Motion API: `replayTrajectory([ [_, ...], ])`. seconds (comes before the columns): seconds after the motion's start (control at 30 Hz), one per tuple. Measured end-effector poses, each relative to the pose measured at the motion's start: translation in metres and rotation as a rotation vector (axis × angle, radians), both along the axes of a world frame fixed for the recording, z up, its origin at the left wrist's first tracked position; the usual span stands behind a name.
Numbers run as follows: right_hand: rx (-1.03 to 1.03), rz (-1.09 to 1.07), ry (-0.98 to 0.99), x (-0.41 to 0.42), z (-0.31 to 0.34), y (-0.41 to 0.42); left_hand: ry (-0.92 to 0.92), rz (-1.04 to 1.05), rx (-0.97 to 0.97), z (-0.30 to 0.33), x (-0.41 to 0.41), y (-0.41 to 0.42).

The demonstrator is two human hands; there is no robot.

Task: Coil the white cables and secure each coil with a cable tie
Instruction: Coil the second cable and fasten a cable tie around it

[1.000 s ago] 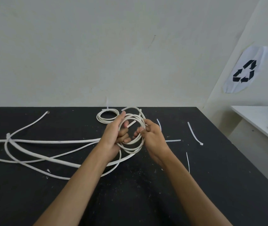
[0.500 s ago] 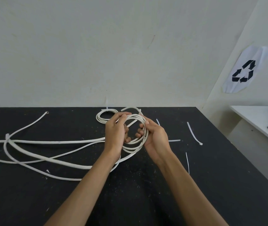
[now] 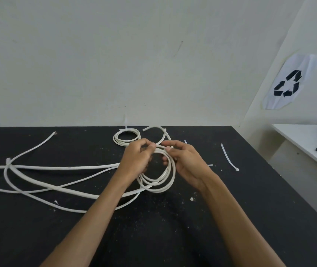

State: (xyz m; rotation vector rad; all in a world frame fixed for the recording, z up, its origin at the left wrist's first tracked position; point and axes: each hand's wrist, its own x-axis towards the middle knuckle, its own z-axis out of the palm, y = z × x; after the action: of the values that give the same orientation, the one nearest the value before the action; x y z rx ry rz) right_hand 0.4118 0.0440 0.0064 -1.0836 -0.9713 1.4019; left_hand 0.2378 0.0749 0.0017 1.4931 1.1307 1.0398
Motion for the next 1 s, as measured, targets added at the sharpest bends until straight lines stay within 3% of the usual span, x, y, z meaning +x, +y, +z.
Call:
replayTrajectory([
  [0.13, -0.027, -0.002, 0.070, 0.005, -0.001, -0.002, -0.083, 0.022, -0.066, -0.002, 0.000, 0.000],
  [0.27, -0.060, -0.027, 0.017, 0.008, -0.004, -0.005, -0.140, 0.021, -0.101, -0.002, -0.001, 0.001],
  [0.4, -0.040, -0.205, -0.134, 0.004, -0.008, -0.003, -0.151, 0.042, -0.113, -0.003, 0.000, 0.001],
  [0.63, 0.094, -0.477, -0.408, 0.009, -0.015, -0.003, 0.007, 0.136, -0.071, -0.016, -0.007, 0.001],
  [1.0, 0.282, -0.350, -0.742, 0.002, -0.012, 0.000, 0.170, 0.053, -0.003, -0.015, -0.007, 0.001],
])
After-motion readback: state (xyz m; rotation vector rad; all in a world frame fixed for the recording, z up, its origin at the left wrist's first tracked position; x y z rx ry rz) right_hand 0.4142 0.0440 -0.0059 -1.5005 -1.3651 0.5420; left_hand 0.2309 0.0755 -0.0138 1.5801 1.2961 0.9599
